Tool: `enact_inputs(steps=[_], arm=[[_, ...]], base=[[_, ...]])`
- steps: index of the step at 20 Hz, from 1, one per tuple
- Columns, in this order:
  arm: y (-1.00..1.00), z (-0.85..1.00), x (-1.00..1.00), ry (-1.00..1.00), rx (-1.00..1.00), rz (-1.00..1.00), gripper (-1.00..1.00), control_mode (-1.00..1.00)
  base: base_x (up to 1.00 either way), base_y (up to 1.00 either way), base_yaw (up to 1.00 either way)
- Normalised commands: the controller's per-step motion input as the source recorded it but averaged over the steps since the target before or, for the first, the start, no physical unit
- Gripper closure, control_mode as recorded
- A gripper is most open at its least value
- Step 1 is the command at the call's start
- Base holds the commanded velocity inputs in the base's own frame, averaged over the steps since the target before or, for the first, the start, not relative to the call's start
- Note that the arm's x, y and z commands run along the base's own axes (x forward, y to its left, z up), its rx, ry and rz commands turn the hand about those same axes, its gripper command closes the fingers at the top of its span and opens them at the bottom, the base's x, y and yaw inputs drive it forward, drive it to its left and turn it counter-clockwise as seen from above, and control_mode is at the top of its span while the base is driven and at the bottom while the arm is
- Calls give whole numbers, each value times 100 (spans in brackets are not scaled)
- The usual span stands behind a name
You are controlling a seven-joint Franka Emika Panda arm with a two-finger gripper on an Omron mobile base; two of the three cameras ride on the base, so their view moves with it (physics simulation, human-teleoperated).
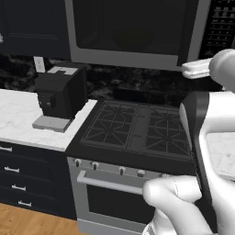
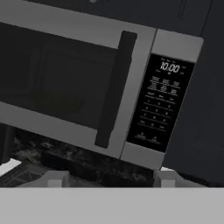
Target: Pick the lime from the sink and place it in the bowl. Then pick the bowl and place it in the microwave. Then close the microwave door and press the start button.
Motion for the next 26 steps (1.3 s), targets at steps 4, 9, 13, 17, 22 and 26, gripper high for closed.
enact_inputs(steps=[4, 9, 13, 17, 22, 26], arm=[[-47, -11, -4, 0, 20, 1, 100, -100], [-36, -25, -6, -8, 27, 0, 100, -100], [-17, -18, 0, -8, 12, 0, 100, -100], [-1, -11, 0, -1, 1, 0, 100, -100], [-14, -3, 8, 0, 5, 0, 100, -100], [-17, 0, 15, 0, 2, 0, 100, -100]], base=[[0, 0, 0], [0, 0, 0], [0, 0, 0], [0, 0, 0], [0, 0, 0], [0, 0, 0]])
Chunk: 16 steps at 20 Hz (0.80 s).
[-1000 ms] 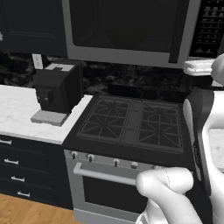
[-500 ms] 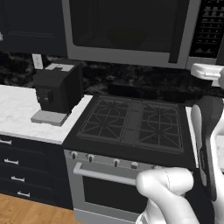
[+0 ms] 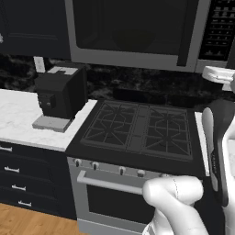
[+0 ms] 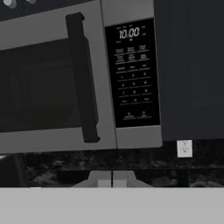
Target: Pick the lime from the sink and place it in the bowl. Then pick the bowl and place it in the microwave. Then close the microwave door and press the start button.
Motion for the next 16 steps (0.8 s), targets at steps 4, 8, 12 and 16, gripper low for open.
enact_inputs(steps=[4, 8, 12, 16], arm=[[-31, 0, 18, -1, 3, 0, 100, -100], [-36, 0, 24, -1, 1, 0, 100, -100], [-29, 0, 27, -7, 0, 0, 100, -100], [-8, 0, 42, -6, 0, 0, 100, -100]], base=[[0, 0, 0], [0, 0, 0], [0, 0, 0], [0, 0, 0]])
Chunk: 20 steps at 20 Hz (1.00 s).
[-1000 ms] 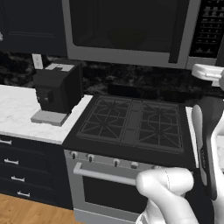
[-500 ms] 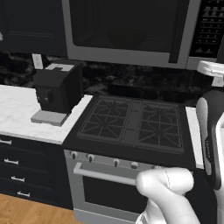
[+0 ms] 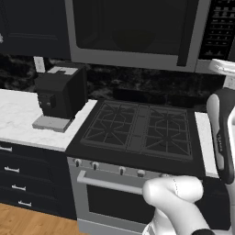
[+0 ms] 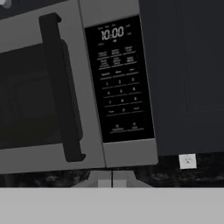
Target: Pick the lime from the sink and place it in the bowl. Then pick the bowl and place it in the microwave. Then close the microwave door and press the start button.
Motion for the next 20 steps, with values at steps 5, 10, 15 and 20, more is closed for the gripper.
enact_inputs(steps=[5, 10, 15, 20], arm=[[-9, -2, 48, -1, 0, 0, 100, -100], [-31, 0, 20, 0, 0, 2, 100, -100], [-41, 0, 18, 0, 0, 3, 100, -100], [-29, 0, 35, 0, 0, 1, 100, -100]], base=[[0, 0, 0], [0, 0, 0], [0, 0, 0], [0, 0, 0]])
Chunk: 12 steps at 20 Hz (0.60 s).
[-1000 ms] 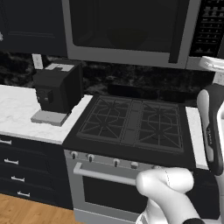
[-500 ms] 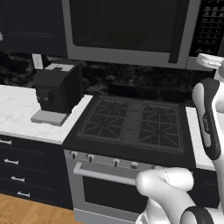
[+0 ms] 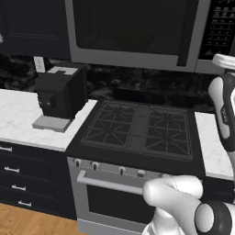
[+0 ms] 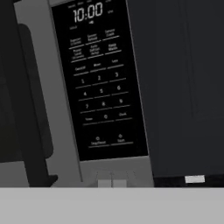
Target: Pick the lime from the sink and place it in the bowl. Then pick the bowl and place it in the microwave. Then close the microwave door and press the start button.
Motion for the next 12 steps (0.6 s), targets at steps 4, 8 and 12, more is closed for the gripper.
enact_inputs(steps=[4, 8, 12], arm=[[-12, -2, 38, 0, 0, 0, 100, -100], [0, -7, 46, 0, 0, 0, 100, -100], [-6, 0, 38, 0, 0, 0, 100, -100]], base=[[0, 0, 0], [0, 0, 0], [0, 0, 0]])
